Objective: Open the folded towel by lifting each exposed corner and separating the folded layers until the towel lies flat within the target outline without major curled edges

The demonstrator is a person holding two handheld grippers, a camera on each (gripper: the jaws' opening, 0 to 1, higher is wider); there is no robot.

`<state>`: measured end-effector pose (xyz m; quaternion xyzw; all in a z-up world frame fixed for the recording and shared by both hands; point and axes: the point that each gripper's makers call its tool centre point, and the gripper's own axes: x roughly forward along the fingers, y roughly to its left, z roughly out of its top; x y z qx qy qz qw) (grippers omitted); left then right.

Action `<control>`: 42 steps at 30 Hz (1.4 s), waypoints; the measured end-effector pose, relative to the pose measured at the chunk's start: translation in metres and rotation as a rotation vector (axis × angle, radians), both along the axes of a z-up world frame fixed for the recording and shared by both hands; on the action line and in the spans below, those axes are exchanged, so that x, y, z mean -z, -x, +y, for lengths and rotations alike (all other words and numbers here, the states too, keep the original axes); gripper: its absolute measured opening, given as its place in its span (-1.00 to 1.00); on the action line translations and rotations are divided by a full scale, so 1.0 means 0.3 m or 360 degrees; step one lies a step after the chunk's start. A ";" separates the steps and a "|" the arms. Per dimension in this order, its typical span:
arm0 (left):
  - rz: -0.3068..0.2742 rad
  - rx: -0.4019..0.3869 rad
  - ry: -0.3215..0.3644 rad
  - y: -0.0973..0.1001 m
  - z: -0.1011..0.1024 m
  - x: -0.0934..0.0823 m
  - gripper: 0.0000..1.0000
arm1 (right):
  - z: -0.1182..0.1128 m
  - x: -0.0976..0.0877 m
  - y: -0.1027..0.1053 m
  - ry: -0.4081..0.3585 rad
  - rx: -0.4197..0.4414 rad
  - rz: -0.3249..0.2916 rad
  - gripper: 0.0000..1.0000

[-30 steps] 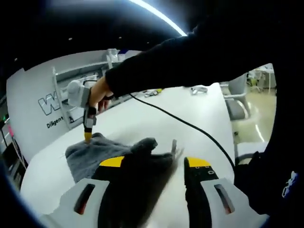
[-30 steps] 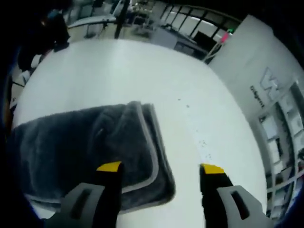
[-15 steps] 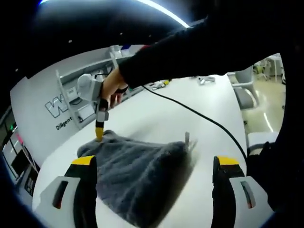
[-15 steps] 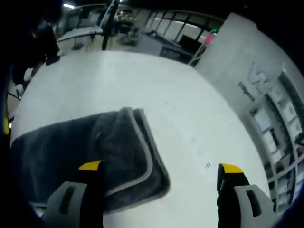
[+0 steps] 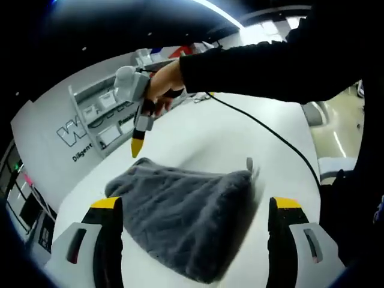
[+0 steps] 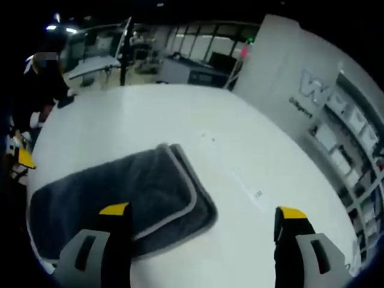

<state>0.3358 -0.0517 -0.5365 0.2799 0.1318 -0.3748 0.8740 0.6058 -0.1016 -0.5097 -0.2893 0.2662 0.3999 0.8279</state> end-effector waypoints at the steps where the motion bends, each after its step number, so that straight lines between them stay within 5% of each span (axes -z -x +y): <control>1: -0.0008 0.0007 -0.0030 0.000 -0.004 -0.001 0.85 | -0.004 0.006 0.002 0.0015 -0.0013 0.0007 0.99; 5: -0.0016 0.0013 -0.0084 -0.013 -0.015 -0.016 0.79 | -0.003 0.025 0.019 0.0112 -0.0082 0.0033 0.99; 10: 0.0134 0.0062 -0.0260 -0.008 0.001 0.021 0.79 | 0.017 0.022 0.064 0.0185 -0.0166 0.0140 0.97; 17: 0.0258 0.0151 -0.0298 -0.003 -0.017 -0.017 0.79 | 0.039 0.036 0.128 0.0352 -0.0345 0.0264 0.91; 27: 0.0152 0.0180 -0.0417 -0.048 -0.072 -0.125 0.66 | 0.055 -0.020 0.124 0.0438 -0.0439 0.0291 0.73; 34: 0.0168 0.0209 -0.0478 -0.057 -0.087 -0.113 0.65 | 0.047 -0.062 0.113 0.0520 -0.0497 0.0314 0.73; 42: 0.0291 0.0243 -0.0537 -0.046 -0.105 -0.076 0.76 | 0.042 -0.089 0.101 0.0593 -0.0567 0.0339 0.68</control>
